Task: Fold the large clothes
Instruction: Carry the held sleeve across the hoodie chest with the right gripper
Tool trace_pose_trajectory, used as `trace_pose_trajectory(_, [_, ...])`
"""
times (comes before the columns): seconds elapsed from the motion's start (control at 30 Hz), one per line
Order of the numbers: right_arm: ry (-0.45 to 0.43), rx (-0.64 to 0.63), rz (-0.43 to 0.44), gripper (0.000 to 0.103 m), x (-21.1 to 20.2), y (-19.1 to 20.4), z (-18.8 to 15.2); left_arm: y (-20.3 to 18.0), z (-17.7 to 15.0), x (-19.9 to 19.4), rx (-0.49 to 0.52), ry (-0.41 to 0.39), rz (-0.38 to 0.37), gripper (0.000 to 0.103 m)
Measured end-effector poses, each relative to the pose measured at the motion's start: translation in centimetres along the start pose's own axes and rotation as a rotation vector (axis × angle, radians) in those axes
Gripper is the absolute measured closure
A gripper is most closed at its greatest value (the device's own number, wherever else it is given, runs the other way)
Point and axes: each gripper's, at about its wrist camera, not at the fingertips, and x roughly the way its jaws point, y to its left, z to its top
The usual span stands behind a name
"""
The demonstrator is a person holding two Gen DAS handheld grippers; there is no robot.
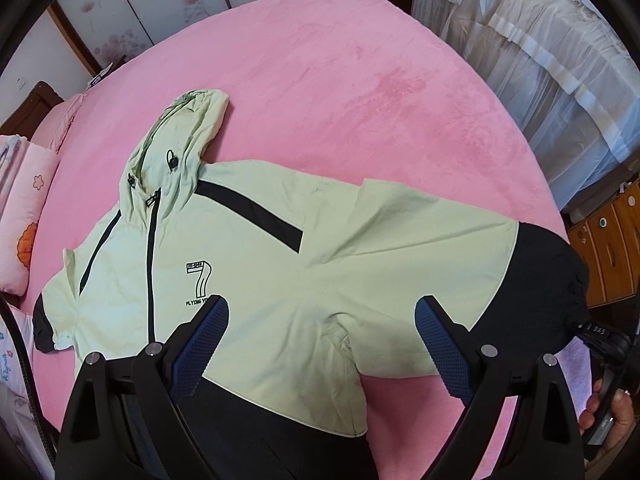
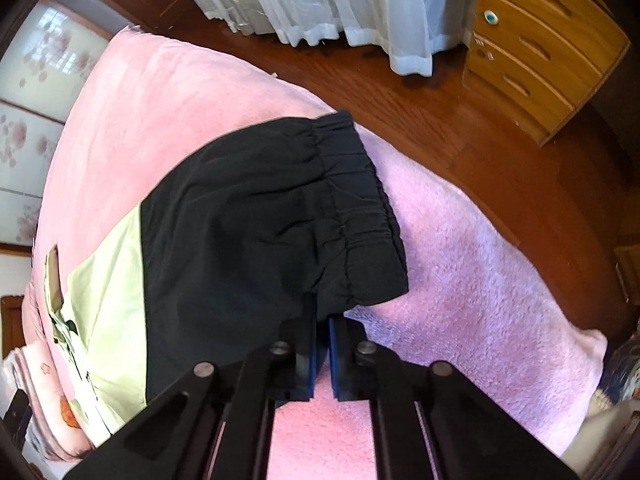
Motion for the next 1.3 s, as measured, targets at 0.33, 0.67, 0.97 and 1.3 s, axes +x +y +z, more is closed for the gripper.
trace_pose_trajectory(0.33, [-0.131,-0.122,0.054,0.099,-5.7,3.5,0.1,0.9,-1.3,-1.3,-0.005,-0.014,-0.013,0.009])
trace_pose_trajectory(0.67, [-0.221,-0.255,0.024,0.099,-9.1,8.6,-2.1,4.6,-3.3,-3.6,-0.021,-0.050,-0.041,0.009])
trace_pose_trajectory(0.97, [-0.304,-0.367,0.025,0.099,-12.0,16.6,-7.1,12.9,-5.1,-5.2,-0.057,-0.067,-0.047,0.009])
trace_pose_trajectory(1.3, [-0.269,-0.605,0.120,0.099,-9.2,29.4,-16.5,24.9,-7.2,-4.5,-0.142,-0.100,-0.043,0.009])
